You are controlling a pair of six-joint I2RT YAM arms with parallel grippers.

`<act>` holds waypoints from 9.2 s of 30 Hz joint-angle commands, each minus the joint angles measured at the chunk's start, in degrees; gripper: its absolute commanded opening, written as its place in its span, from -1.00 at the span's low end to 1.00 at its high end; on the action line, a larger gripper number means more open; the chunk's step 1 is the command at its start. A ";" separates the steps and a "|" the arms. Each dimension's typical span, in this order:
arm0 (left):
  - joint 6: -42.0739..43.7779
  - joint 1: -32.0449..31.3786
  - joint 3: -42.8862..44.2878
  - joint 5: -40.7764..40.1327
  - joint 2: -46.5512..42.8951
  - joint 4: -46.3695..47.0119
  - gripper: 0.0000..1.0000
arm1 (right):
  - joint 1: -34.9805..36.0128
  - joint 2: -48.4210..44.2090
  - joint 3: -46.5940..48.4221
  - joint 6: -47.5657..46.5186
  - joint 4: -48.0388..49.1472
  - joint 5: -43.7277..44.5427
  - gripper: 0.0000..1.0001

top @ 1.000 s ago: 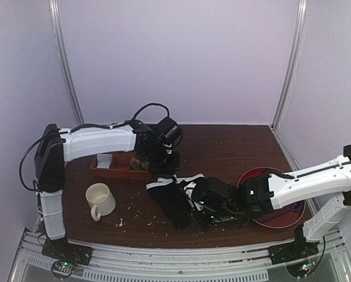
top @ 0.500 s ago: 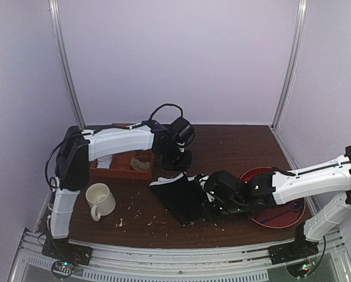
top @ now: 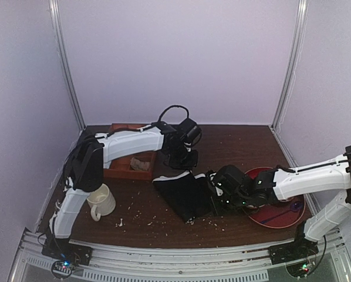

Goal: Roll the underwear
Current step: Fold the underwear at the center of the board, then smooth out the underwear at the center of the board, then rotate the underwear at the center of the board, then pick up the underwear from the center of the board.

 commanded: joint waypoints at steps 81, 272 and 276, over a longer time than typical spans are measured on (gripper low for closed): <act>-4.07 -0.05 -2.96 19.67 3.12 20.68 -0.71 | -9.77 3.41 -1.80 3.65 5.14 -1.38 -1.00; -8.95 -19.46 -28.37 -6.08 -20.21 -0.75 0.08 | -17.76 12.59 -2.98 22.09 23.82 -22.99 -1.00; -9.65 -21.38 -26.83 -6.94 -18.22 -0.76 0.11 | -17.77 13.10 -2.78 22.27 23.21 -23.11 -1.00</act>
